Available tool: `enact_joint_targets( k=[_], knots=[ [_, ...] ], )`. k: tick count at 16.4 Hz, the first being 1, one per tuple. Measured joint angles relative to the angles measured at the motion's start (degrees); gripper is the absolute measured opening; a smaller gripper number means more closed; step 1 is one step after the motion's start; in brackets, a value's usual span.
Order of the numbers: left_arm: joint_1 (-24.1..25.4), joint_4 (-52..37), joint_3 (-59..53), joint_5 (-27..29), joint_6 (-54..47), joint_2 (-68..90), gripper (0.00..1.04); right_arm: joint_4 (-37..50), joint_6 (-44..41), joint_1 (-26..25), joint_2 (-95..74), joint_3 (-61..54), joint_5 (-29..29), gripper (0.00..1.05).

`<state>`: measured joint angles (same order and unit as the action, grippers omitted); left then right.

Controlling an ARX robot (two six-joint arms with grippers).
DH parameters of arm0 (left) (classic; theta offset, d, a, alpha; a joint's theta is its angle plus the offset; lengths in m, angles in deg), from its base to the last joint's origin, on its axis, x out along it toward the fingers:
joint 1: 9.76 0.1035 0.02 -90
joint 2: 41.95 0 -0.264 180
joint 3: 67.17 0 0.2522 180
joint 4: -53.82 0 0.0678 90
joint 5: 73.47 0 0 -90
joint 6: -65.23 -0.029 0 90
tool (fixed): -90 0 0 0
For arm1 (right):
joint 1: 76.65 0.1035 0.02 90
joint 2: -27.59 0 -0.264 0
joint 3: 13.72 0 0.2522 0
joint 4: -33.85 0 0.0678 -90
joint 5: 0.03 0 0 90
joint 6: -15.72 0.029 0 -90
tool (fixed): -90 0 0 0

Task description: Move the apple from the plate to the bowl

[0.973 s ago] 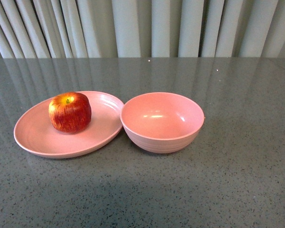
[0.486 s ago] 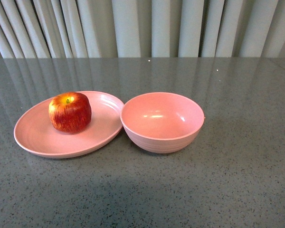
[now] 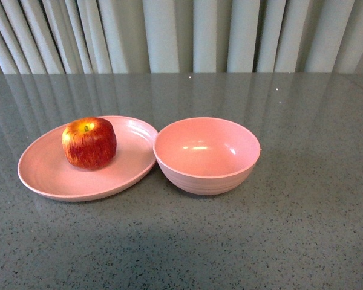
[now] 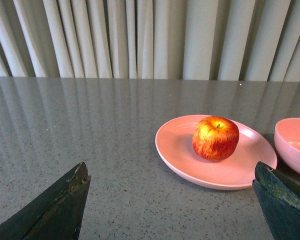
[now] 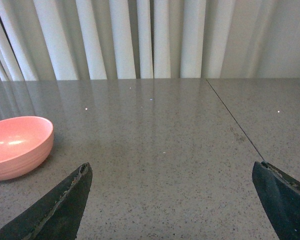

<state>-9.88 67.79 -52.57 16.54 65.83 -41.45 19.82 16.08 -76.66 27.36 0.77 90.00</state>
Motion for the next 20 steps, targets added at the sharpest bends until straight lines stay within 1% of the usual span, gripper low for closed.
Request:
enact_joint_targets(
  k=[2, 3, 4, 5, 6, 8, 9, 11, 12, 13, 16, 19, 20],
  knots=[
    [-0.04, 0.44, 0.02, 0.31, 0.07, 0.09, 0.98, 0.00, 0.00, 0.00, 0.00, 0.00, 0.00, 0.98],
    [-2.27, 6.38, 1.77, 5.18, 1.05, 2.40, 0.98, 0.00, 0.02, 0.00, 0.00, 0.00, -0.02, 0.98],
    [-3.52, 9.01, 3.61, 7.98, 1.84, 5.79, 0.98, 0.02, 0.00, 0.00, -0.02, 0.00, -0.02, 0.98],
    [-3.54, 8.66, 4.15, 8.57, 1.99, 6.19, 0.98, 0.02, 0.00, 0.00, -0.02, 0.00, -0.02, 0.98],
    [-2.93, 6.73, 4.94, 7.50, 1.99, 6.69, 0.98, -0.04, 0.00, 0.00, 0.00, 0.00, -0.02, 0.98],
    [-0.24, -2.19, 8.17, 3.06, 1.88, 14.88, 0.98, 0.02, 0.00, 0.00, -0.02, 0.00, -0.02, 0.98],
    [0.31, -7.89, 9.88, 0.20, 1.38, 21.38, 0.98, 0.00, 0.00, 0.00, 0.00, 0.00, -0.02, 0.98],
    [-0.85, -18.58, 15.52, -4.63, 0.15, 35.30, 0.98, 0.02, 0.00, 0.00, -0.02, 0.00, -0.02, 0.98],
    [-2.05, -21.99, 18.71, -5.25, -0.52, 41.40, 0.98, 0.00, 0.00, 0.00, 0.00, 0.00, -0.02, 0.98],
    [-3.58, -24.48, 22.05, -7.26, -0.76, 48.09, 0.98, 0.00, 0.00, 0.00, 0.00, 0.00, -0.02, 0.98],
    [-8.09, -26.64, 29.81, -8.79, -1.46, 64.22, 0.98, 0.00, 0.00, 0.00, 0.00, 0.00, -0.02, 0.98],
    [-10.21, -27.67, 36.48, -9.14, -1.51, 76.52, 0.98, 0.00, 0.00, 0.00, 0.00, 0.00, -0.02, 0.98],
    [-10.25, -27.47, 37.86, -9.20, -1.40, 80.24, 0.98, 0.00, 0.00, 0.00, 0.00, 0.00, -0.02, 0.98]
  ],
)
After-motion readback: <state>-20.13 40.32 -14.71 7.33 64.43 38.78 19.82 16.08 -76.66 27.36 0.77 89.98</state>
